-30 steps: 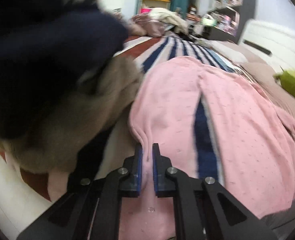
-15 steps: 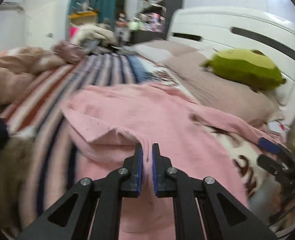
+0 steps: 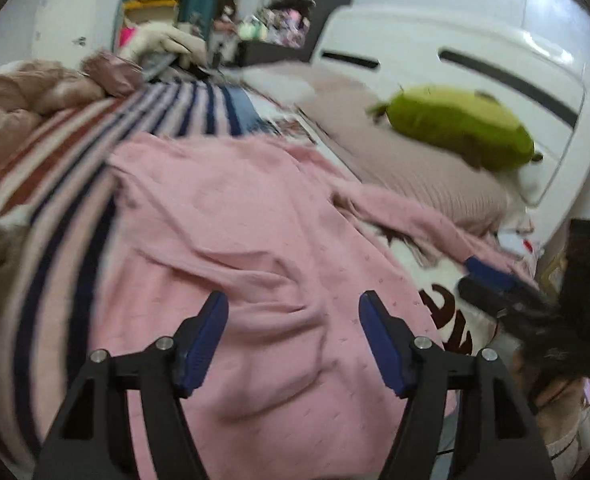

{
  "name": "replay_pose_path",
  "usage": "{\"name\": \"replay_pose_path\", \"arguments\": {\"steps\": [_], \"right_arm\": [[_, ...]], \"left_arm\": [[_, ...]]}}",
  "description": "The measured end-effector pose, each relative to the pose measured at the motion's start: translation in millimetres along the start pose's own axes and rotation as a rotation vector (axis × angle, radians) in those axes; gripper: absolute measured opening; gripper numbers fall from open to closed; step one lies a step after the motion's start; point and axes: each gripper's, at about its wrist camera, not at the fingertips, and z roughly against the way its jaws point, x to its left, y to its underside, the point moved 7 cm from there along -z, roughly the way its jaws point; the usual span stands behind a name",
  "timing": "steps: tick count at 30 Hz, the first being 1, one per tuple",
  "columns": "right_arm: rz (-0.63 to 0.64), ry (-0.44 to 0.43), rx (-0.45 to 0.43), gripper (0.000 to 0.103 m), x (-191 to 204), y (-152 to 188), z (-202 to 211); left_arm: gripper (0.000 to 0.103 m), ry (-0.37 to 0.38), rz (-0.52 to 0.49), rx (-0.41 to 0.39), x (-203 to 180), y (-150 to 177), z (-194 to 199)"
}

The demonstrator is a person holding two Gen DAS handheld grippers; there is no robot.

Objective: Fold small clothes

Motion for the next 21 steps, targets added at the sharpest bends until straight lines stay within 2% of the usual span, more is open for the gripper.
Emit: {"name": "replay_pose_path", "arguments": {"steps": [5, 7, 9, 11, 13, 17, 18, 19, 20, 21], "right_arm": [[0.103, -0.104, 0.080, 0.086, 68, 6, -34], [0.126, -0.172, 0.118, 0.086, 99, 12, -48], [0.142, -0.206, 0.158, 0.086, 125, 21, -64], [0.153, -0.208, 0.193, 0.086, 142, 29, -77], [0.165, -0.209, 0.232, 0.086, 156, 38, -94], [0.235, -0.086, 0.286, 0.082, 161, 54, -122], [0.249, -0.038, 0.287, 0.072, 156, 54, -125], [0.251, -0.014, 0.284, 0.054, 153, 53, -126], [0.248, 0.002, 0.278, 0.042, 150, 51, -125], [0.228, 0.013, 0.264, 0.021, 144, 47, -122]], "left_arm": [[0.070, -0.094, 0.035, -0.090, 47, 10, 54], [0.075, -0.167, 0.031, -0.112, 67, 17, 68], [0.075, -0.227, 0.025, -0.116, 85, 24, 76], [0.075, -0.234, 0.045, -0.126, 101, 29, 83], [0.075, -0.209, 0.086, -0.140, 114, 34, 88], [0.075, -0.201, 0.122, -0.153, 134, 42, 92], [0.075, -0.197, 0.126, -0.154, 135, 43, 93], [0.075, -0.192, 0.130, -0.154, 136, 43, 92], [0.075, -0.186, 0.132, -0.153, 138, 43, 91], [0.075, -0.181, 0.132, -0.151, 138, 44, 89]]}}
